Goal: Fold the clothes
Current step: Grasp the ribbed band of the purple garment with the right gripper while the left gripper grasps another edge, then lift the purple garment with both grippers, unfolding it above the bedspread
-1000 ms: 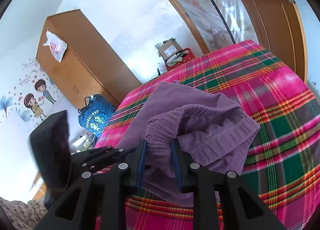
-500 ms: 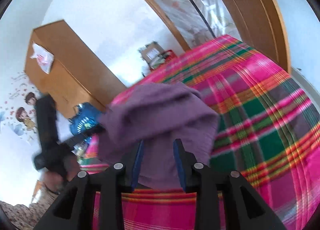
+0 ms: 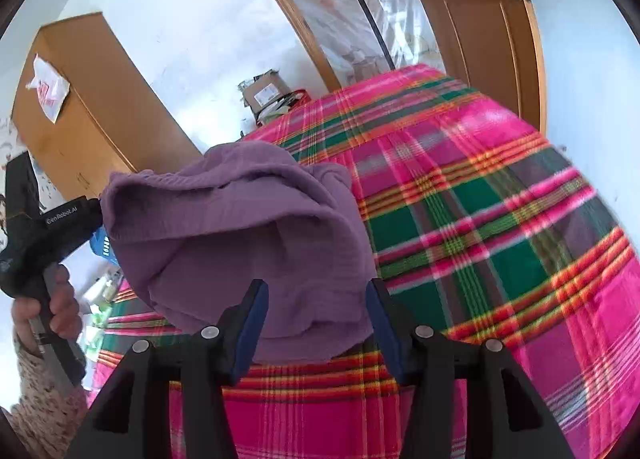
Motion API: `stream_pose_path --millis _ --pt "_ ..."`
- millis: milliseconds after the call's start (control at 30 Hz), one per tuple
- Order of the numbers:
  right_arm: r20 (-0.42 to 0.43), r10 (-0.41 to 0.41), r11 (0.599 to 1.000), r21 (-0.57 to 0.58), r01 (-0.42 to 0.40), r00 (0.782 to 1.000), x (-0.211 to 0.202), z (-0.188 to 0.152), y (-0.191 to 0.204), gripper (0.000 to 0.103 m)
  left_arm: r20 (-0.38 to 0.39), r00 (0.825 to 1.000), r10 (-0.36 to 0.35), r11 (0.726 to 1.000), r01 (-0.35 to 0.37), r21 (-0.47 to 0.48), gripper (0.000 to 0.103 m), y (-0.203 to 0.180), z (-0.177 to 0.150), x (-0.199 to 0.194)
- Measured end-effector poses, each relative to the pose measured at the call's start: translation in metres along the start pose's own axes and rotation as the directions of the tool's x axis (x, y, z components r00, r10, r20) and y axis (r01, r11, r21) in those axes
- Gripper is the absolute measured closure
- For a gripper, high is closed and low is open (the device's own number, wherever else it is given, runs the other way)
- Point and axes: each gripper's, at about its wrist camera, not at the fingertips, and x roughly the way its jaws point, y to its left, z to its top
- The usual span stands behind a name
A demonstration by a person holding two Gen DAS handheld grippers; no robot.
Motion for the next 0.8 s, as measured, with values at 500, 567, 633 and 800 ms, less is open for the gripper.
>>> stream_pose_path --millis 500,567,633,800 --pt "0.023 0.03 0.996 -0.086 -0.028 0.999 0.026 0.015 0.033 0.089 0.039 0.997 0.064 0.993 -0.06 -0.098 0.092 0.052 -0.006 -0.033" --pt "0.043 0.03 0.993 -0.115 -0.025 0.999 0.024 0.021 0.043 0.089 0.042 0.997 0.07 0.991 -0.064 -0.118 0.092 0.059 -0.009 -0.037" --pt "0.064 0.03 0.989 -0.145 -0.021 0.998 0.022 0.027 0.053 0.089 0.045 0.996 0.081 0.988 -0.074 -0.139 0.092 0.067 -0.013 -0.042" --pt "0.114 0.034 0.976 -0.218 -0.009 0.993 0.017 0.042 0.079 0.089 0.058 0.994 0.088 0.976 -0.074 -0.207 0.092 0.086 -0.021 -0.057"
